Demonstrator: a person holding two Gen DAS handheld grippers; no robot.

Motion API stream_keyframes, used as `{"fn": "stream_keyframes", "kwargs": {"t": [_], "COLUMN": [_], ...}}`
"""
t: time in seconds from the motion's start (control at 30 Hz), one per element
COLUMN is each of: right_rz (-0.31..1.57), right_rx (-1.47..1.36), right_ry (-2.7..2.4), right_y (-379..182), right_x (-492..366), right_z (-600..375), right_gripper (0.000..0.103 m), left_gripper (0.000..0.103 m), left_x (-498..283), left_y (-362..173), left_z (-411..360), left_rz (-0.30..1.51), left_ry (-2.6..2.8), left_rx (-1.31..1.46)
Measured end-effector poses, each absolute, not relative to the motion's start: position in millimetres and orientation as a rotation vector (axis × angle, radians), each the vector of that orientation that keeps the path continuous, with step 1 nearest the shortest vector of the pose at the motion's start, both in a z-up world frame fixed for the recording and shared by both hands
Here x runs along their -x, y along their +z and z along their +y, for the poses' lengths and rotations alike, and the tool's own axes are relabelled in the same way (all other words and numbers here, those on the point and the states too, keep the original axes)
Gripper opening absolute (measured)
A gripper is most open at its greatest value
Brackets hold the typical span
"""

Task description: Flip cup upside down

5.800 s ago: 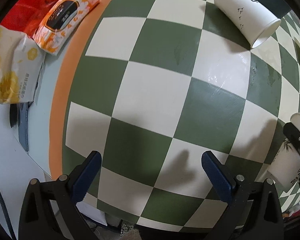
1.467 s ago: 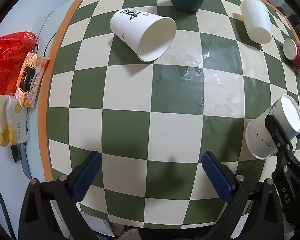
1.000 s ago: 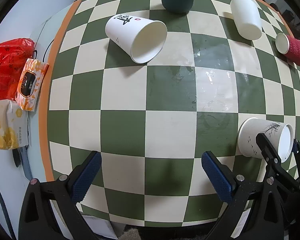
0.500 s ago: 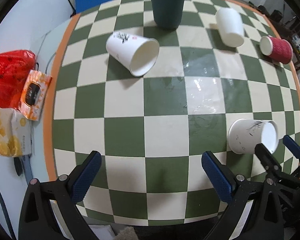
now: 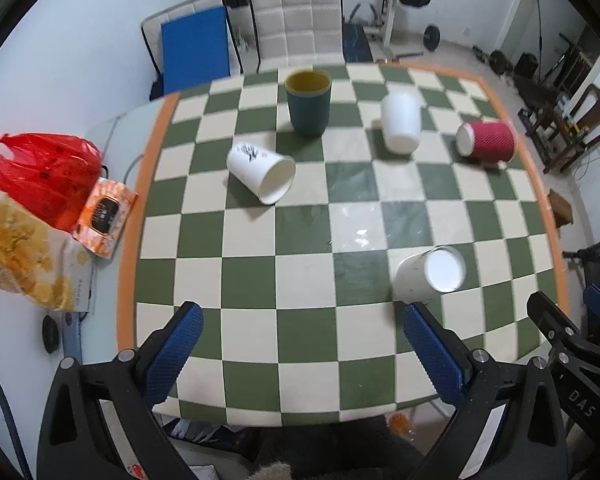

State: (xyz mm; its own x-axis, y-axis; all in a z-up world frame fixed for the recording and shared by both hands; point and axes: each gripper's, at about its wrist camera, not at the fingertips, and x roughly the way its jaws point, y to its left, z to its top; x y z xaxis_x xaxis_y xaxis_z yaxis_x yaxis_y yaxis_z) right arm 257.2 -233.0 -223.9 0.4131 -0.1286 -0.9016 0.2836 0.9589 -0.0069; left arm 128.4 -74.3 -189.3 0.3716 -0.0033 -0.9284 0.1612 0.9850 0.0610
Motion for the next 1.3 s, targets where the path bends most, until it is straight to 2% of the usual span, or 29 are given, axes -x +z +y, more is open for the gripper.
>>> {"fn": "stream_keyframes", "kwargs": {"t": [0.33,0.57,0.93,1.3], "right_rz": [0.971,0.891,0.858,0.837], "right_rx": [-0.061,-0.068,-0.077,-0.086], "right_ry": [-0.209,-0.177,-0.178,-0.175], "right_y": [-97,-33,13,21], "right_x": [-182,-135,-97,-91], "right_z": [-228,-231,-237,-244], "right_gripper": [0.095,0.098,0.098,0.101], "left_gripper": [0.102,0.102,0.102,0.103], "left_x": [-58,-22,13,23], "left_y": [-79,-38,-6,9], "left_z": [-76,-76,-78,-78], "left_rz": [1.045,1.009,0.984,0.918], "left_ry": [-0.108,-0.092,-0.103,-0.08], "left_rx": [-0.083,-0.063,-0.042,-0.045]}}
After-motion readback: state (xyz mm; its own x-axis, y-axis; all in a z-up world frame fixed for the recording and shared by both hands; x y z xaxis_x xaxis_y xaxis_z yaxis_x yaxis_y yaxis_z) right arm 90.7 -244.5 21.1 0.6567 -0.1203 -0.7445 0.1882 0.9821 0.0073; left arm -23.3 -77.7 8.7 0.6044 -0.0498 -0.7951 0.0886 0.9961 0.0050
